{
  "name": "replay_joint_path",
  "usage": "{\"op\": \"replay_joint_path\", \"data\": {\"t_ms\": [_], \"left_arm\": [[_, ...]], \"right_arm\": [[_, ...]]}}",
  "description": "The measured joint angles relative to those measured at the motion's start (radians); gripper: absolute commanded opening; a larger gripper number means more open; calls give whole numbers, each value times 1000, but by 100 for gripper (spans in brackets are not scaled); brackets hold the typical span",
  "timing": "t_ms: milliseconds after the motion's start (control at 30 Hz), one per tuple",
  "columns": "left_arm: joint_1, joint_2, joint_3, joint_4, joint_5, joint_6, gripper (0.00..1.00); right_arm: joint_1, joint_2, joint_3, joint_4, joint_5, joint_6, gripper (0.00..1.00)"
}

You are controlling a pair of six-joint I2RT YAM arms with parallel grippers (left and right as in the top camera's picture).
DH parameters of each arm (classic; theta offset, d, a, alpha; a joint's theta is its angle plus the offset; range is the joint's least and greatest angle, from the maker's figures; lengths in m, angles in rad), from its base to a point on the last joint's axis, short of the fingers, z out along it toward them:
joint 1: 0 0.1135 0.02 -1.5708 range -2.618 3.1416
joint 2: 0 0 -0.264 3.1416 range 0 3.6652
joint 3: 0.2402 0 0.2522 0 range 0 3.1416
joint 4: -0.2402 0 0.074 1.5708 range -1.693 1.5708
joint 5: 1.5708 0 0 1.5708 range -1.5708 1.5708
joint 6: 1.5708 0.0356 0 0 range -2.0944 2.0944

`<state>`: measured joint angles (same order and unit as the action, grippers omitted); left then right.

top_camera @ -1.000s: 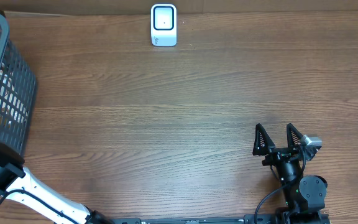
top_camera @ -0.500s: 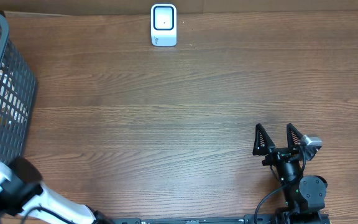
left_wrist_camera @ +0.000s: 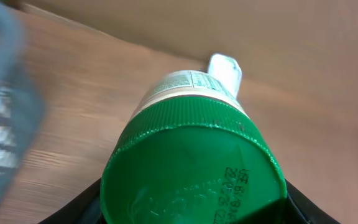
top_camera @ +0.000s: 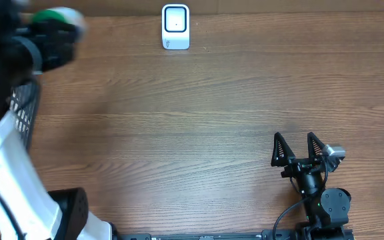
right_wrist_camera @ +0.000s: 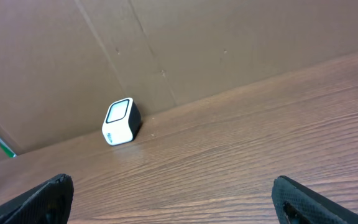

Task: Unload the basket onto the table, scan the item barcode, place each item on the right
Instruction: 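Carry the green-capped jar with the left gripper to the table center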

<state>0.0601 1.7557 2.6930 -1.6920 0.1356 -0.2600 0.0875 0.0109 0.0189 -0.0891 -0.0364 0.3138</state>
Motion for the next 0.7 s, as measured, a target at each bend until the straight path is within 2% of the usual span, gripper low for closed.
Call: {"op": "replay_joint_path", "data": {"t_ms": [100, 300, 533, 700], "left_arm": [[-114, 21, -101, -2, -16, -8, 30], [-248, 101, -314, 26, -46, -48, 31], [-381, 242, -560, 160, -58, -87, 32], [-457, 347, -673, 267, -53, -127, 32]], "right_arm": [[0, 0, 0, 0, 0, 0, 100], [0, 0, 0, 0, 0, 0, 100], [0, 0, 0, 0, 0, 0, 100], [0, 0, 0, 0, 0, 0, 100]]}}
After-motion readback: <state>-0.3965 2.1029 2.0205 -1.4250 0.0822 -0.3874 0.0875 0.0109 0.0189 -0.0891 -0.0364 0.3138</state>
